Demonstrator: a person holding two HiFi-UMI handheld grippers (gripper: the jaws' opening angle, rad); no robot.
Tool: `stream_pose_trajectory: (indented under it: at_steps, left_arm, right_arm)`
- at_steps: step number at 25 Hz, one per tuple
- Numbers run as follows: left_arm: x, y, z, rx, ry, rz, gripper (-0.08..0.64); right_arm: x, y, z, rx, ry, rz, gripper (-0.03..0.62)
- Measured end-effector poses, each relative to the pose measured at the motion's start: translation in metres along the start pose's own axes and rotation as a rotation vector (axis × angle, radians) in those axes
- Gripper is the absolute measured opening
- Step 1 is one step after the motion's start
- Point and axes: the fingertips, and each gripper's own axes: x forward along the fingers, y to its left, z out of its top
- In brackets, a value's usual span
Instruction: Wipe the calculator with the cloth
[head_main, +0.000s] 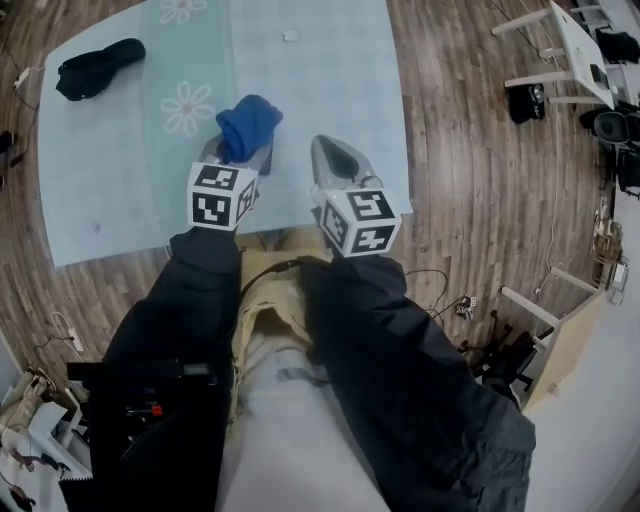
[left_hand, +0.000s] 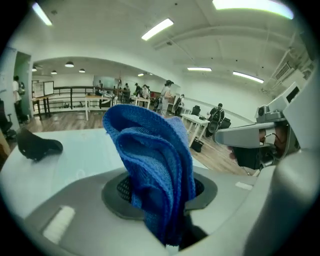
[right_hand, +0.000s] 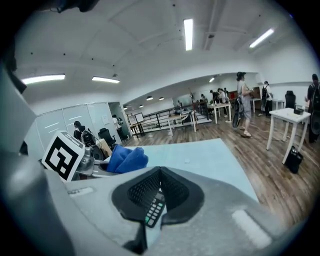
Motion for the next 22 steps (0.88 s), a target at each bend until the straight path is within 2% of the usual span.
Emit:
stream_pose_trajectory:
  at_steps: [6,12,17,22]
  left_arm:
    - [-0.046,0.000,0.092,0.072,-0.246,0.064,0.167]
    - [-0.114,-0.006,0.157,0.122,-0.479,0.117,0.167]
    - [-0.157,-0.011,0.187,0.149,-0.603,0.152,0.167]
    - [-0.188,-0.012,0.200,0.176,-0.704,0.214,0.167]
  right_arm:
    - [-0.029,0.010,0.088,-0.091,-0.237,-0.021,0.000]
    - [-0.070,0.045,0.150,-0.194,-0.434,-0.015,0.000]
    - [-0.085,0.066,0.173,-0.228,-0.494,-0.001,-0.002]
    - [-0.097,0.069,0.182,-0.234,-0.543,-0.010,-0.002]
